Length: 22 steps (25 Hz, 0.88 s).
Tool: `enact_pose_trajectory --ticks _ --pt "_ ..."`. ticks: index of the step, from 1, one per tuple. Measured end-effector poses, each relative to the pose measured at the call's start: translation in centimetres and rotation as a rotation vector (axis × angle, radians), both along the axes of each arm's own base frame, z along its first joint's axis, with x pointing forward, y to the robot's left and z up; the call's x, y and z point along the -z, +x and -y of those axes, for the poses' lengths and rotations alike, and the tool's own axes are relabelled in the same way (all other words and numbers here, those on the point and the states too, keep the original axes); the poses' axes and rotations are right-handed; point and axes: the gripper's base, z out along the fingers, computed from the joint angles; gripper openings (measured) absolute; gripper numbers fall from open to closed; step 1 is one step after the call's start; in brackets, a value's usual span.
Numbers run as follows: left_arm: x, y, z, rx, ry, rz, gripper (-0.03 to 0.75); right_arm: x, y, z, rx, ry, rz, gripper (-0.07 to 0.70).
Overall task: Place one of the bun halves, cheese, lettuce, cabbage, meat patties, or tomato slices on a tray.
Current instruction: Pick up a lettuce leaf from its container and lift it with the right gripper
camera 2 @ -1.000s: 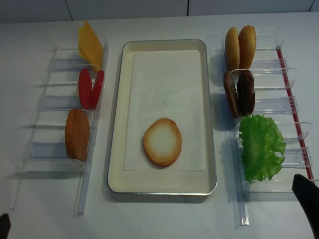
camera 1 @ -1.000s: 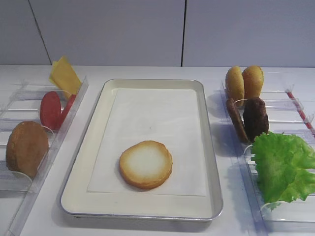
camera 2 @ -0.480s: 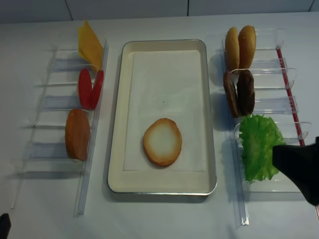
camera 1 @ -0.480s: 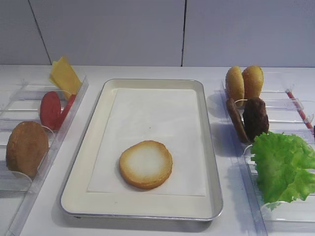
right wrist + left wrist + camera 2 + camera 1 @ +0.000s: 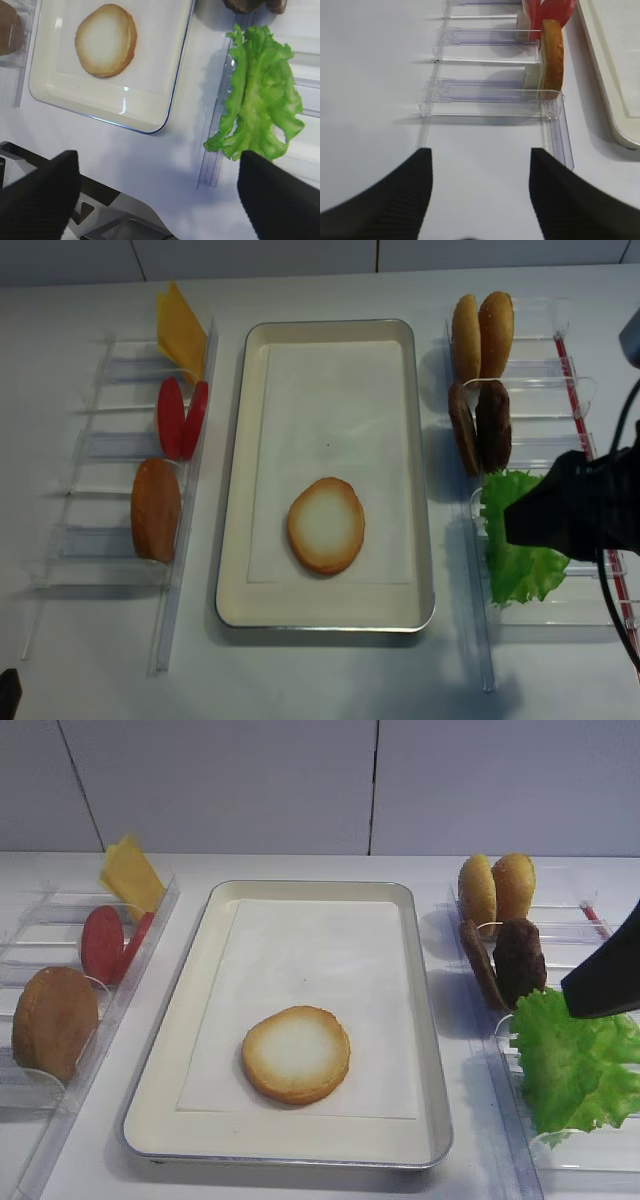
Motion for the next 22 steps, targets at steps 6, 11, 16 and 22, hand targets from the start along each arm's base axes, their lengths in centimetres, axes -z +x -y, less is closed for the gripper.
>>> enact_pose_trajectory --ticks 6,11,16,22 --pt "0.0 0.0 0.0 0.0 0.0 0.0 0.415 1.7 2.2 0.2 -0.006 -0.02 -0.079 0.657" --pt "0.0 0.0 0.0 0.0 0.0 0.0 0.415 2.7 3.4 -0.1 -0.012 -0.034 -0.095 0.657" --pt "0.0 0.0 0.0 0.0 0.0 0.0 0.415 3.1 3.9 -1.4 -0.032 -0.085 -0.067 0.655" --pt "0.0 0.0 0.0 0.0 0.0 0.0 0.414 4.1 4.7 -1.8 -0.018 -0.135 -0.09 0.655"
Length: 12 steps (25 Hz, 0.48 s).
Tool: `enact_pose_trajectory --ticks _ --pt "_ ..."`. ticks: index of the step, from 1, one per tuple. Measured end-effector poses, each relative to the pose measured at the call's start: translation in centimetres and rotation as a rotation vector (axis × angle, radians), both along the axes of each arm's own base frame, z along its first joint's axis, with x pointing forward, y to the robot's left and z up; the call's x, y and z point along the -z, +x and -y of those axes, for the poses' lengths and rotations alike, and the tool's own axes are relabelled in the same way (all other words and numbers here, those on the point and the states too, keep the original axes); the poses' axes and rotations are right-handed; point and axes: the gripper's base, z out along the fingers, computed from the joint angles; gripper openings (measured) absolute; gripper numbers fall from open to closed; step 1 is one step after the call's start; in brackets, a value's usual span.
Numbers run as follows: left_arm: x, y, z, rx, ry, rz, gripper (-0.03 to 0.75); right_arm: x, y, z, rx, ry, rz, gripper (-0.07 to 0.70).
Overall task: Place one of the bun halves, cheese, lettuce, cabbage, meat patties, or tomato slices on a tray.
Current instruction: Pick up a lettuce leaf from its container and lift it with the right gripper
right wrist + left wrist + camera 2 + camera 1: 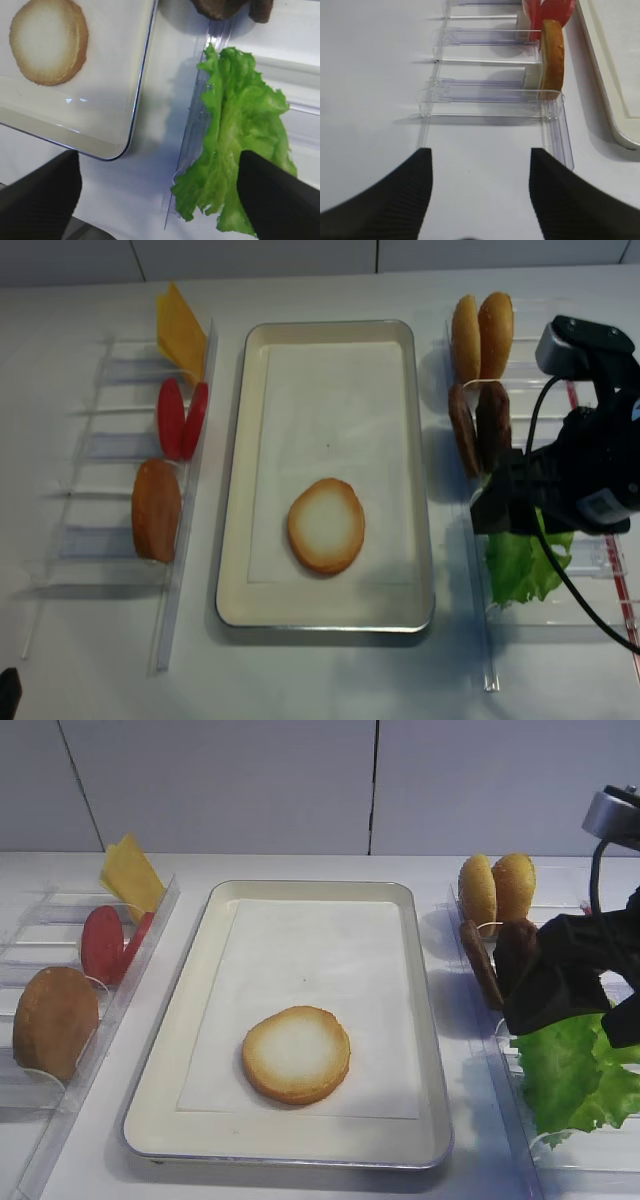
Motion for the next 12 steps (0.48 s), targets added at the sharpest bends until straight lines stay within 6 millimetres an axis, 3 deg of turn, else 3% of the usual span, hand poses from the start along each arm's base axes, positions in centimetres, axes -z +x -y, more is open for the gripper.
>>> enact_pose_trajectory --ticks 5,12 --pt "0.0 0.0 0.0 0.0 0.0 0.0 0.415 0.9 0.7 0.2 0.022 -0.041 -0.028 0.648" --pt "0.0 0.0 0.0 0.0 0.0 0.0 0.414 1.8 1.4 0.1 0.03 -0.05 -0.067 0.563"
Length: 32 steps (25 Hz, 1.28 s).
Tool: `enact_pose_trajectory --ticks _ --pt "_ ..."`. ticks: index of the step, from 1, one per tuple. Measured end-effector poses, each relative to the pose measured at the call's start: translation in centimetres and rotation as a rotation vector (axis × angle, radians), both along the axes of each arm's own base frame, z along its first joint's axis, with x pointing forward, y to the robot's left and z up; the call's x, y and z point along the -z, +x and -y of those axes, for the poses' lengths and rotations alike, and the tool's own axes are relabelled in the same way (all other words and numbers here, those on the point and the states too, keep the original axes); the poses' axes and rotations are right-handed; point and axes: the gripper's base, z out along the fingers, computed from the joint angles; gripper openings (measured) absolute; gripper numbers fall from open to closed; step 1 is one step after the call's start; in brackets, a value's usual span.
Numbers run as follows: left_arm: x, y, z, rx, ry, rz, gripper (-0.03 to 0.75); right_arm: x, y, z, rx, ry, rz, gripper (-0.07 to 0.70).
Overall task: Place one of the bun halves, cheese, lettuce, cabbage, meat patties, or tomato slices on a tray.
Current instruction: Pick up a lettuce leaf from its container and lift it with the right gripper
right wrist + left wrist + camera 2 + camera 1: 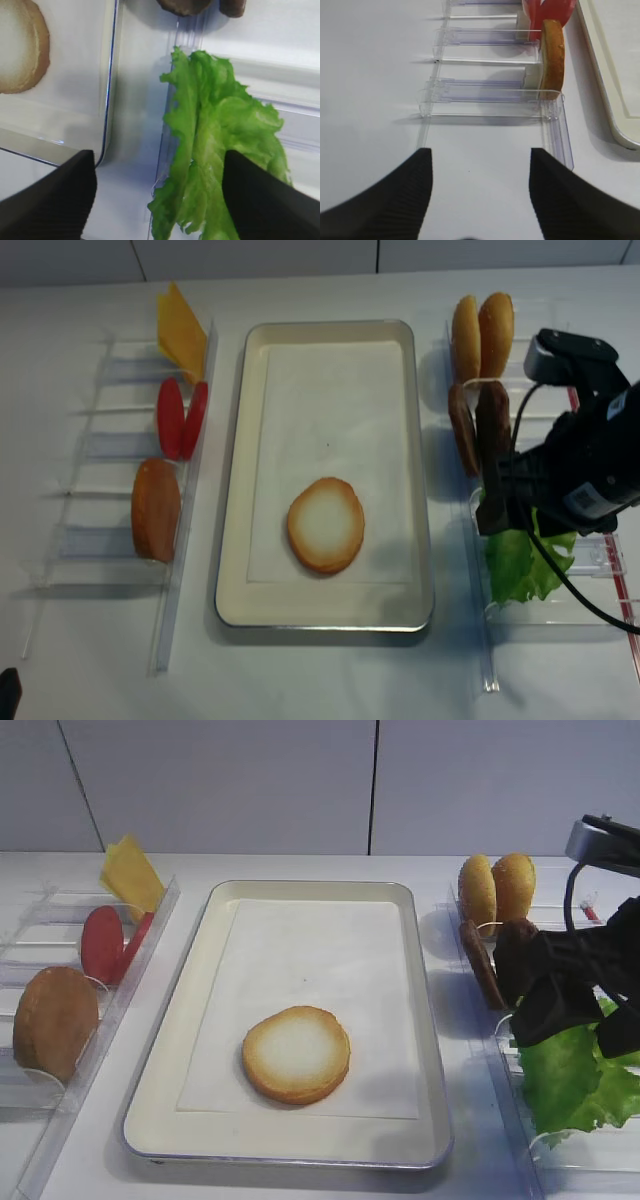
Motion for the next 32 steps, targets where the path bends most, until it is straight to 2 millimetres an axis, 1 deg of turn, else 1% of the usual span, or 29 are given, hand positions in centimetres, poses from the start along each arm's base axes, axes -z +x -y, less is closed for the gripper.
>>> enact_pose_trajectory --ticks 3,5,8,10,12,18,23,25,29,32 --pt "0.0 0.0 0.0 0.0 0.0 0.0 0.414 -0.01 0.0 -0.01 0.001 0.002 0.0 0.504" --pt "0.0 0.0 0.0 0.0 0.0 0.0 0.414 -0.01 0.0 -0.01 0.001 0.002 0.0 0.449" --pt "0.0 0.0 0.0 0.0 0.0 0.0 0.414 0.0 0.0 0.01 0.0 -0.001 0.0 0.344" --pt "0.0 0.0 0.0 0.0 0.0 0.0 0.414 0.0 0.02 0.01 0.0 -0.001 0.002 0.289" --pt "0.0 0.0 0.0 0.0 0.0 0.0 0.415 0.0 0.05 0.01 0.002 -0.001 0.006 0.252" --pt "0.0 0.0 0.0 0.0 0.0 0.0 0.414 0.04 0.11 0.14 -0.002 -0.017 0.014 0.209" --pt "0.0 0.0 0.0 0.0 0.0 0.0 0.414 0.11 0.13 0.34 -0.011 -0.043 0.02 0.2" --pt "0.0 0.0 0.0 0.0 0.0 0.0 0.415 0.12 0.13 0.37 -0.013 -0.046 0.021 0.171" --pt "0.0 0.0 0.0 0.0 0.0 0.0 0.414 0.12 0.15 0.38 -0.012 -0.048 0.023 0.066" --pt "0.0 0.0 0.0 0.0 0.0 0.0 0.414 0.12 0.15 0.38 -0.012 -0.048 0.023 0.055"
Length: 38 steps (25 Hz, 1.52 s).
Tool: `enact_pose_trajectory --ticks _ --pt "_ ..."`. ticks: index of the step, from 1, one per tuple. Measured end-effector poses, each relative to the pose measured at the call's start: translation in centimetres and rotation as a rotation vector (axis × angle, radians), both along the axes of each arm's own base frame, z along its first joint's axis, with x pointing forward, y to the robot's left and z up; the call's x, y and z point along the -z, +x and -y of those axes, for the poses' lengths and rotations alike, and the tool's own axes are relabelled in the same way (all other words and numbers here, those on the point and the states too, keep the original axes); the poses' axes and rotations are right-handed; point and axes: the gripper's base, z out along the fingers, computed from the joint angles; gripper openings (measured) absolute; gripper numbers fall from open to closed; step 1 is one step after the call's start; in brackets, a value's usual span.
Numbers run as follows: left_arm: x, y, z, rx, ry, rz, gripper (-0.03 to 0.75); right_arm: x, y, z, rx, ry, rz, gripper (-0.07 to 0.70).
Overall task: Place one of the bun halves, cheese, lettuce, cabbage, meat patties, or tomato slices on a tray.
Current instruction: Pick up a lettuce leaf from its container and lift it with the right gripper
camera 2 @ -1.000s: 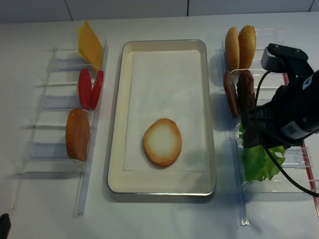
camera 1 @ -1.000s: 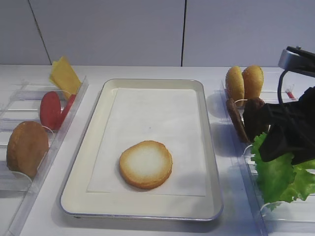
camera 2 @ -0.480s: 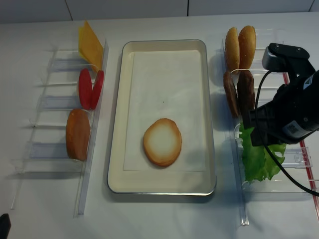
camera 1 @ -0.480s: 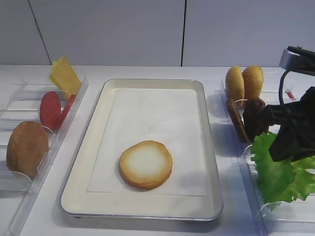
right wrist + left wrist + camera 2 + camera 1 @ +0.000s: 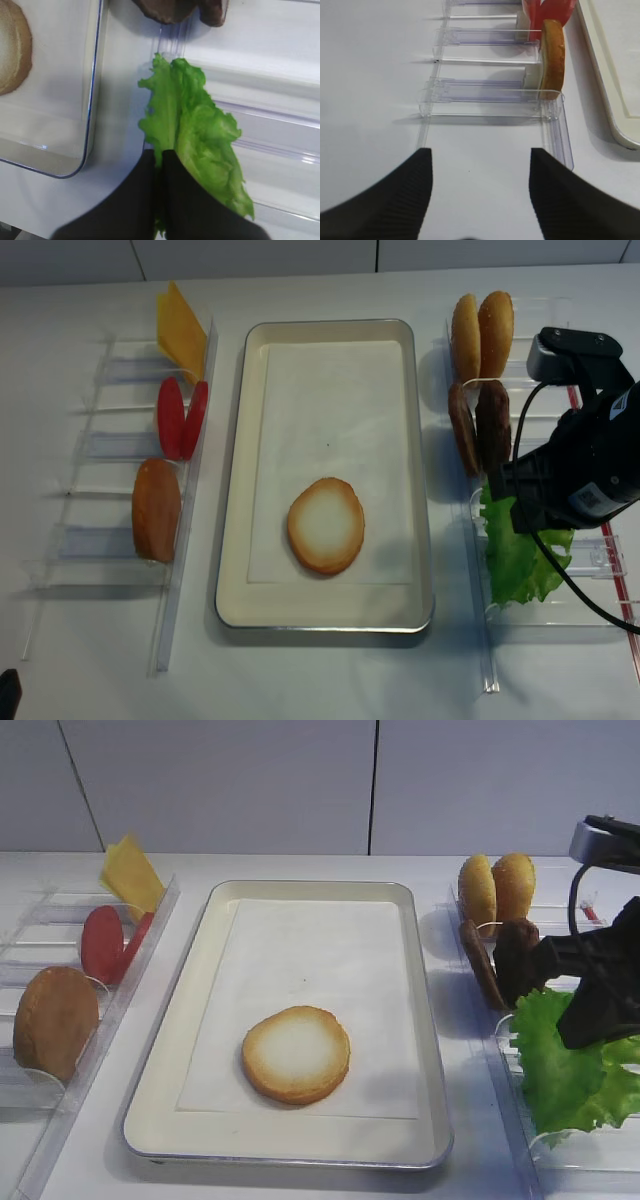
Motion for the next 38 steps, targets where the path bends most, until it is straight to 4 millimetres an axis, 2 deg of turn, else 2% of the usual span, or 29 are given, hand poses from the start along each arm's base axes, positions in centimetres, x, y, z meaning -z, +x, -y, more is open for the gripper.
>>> enact_pose_trajectory --ticks 19,22,28,32,38 --pt "0.0 0.0 0.0 0.0 0.0 0.0 0.414 -0.3 0.0 -0.4 -0.021 0.039 0.01 0.053" --pt "0.0 0.0 0.0 0.001 -0.002 0.0 0.414 -1.4 0.3 -0.4 -0.031 0.04 0.043 0.053" --pt "0.0 0.0 0.0 0.001 -0.002 0.0 0.414 -5.1 0.2 -0.5 -0.047 0.062 0.131 0.052" --pt "0.0 0.0 0.0 0.002 -0.003 0.0 0.414 -6.2 -0.2 -0.7 -0.044 0.106 0.152 0.052" --pt "0.0 0.0 0.1 0.003 -0.005 0.0 0.414 -6.6 -0.7 -2.0 -0.095 0.149 0.162 0.052"
